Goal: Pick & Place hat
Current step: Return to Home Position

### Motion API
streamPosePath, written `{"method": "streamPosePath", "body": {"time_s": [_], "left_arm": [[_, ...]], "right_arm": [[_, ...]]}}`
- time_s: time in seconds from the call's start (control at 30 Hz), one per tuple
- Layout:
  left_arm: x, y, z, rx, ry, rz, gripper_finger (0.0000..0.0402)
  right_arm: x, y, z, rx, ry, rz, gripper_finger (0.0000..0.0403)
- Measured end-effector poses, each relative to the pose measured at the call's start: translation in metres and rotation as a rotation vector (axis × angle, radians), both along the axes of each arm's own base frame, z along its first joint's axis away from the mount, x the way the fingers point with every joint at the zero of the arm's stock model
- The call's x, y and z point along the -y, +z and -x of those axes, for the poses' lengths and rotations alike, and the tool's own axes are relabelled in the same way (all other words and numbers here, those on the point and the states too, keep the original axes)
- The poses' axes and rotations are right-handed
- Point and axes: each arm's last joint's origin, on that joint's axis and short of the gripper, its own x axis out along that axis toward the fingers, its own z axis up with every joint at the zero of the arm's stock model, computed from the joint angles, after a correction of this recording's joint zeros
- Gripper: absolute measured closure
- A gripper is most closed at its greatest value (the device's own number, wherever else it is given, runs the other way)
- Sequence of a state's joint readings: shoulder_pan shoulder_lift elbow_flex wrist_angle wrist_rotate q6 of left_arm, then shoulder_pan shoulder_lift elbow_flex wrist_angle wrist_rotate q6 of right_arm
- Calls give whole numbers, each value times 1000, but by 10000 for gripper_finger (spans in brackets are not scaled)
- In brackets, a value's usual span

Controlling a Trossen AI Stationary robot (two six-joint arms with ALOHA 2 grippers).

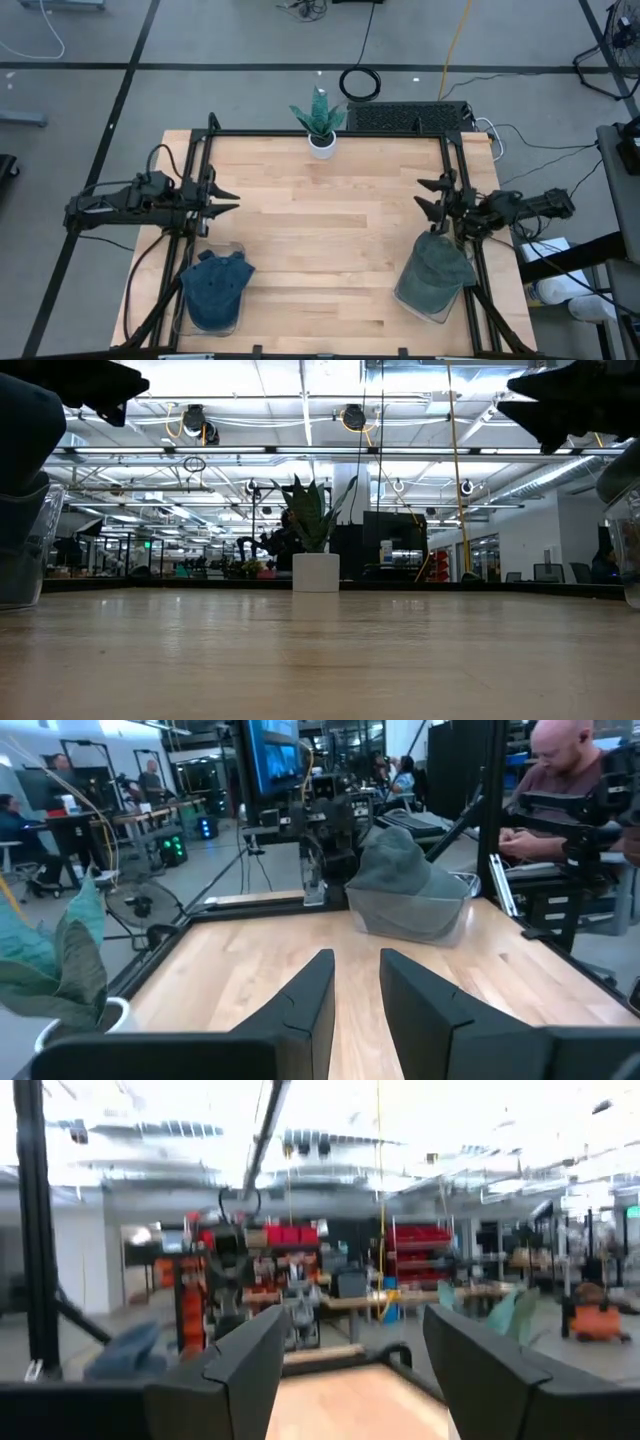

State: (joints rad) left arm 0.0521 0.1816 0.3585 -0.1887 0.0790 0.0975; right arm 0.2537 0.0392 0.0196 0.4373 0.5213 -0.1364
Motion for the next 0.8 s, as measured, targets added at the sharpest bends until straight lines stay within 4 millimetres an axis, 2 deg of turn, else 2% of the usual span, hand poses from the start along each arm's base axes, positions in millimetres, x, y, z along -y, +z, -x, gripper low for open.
{"method": "streamPosePath", "body": {"time_s": [0.2,0.4,0.6,0.8], "left_arm": [[-2,-4,8,-5,22,4,309],[-2,-9,13,-47,22,17,309],[0,-10,23,2,-8,11,309],[-1,-26,11,60,-10,27,309]], "right_arm": [[8,-1,-3,-27,-18,83,177],[11,-14,-7,-180,-40,68,177],[9,-12,-7,-153,33,80,177],[12,-13,-4,-155,-9,65,177]]}}
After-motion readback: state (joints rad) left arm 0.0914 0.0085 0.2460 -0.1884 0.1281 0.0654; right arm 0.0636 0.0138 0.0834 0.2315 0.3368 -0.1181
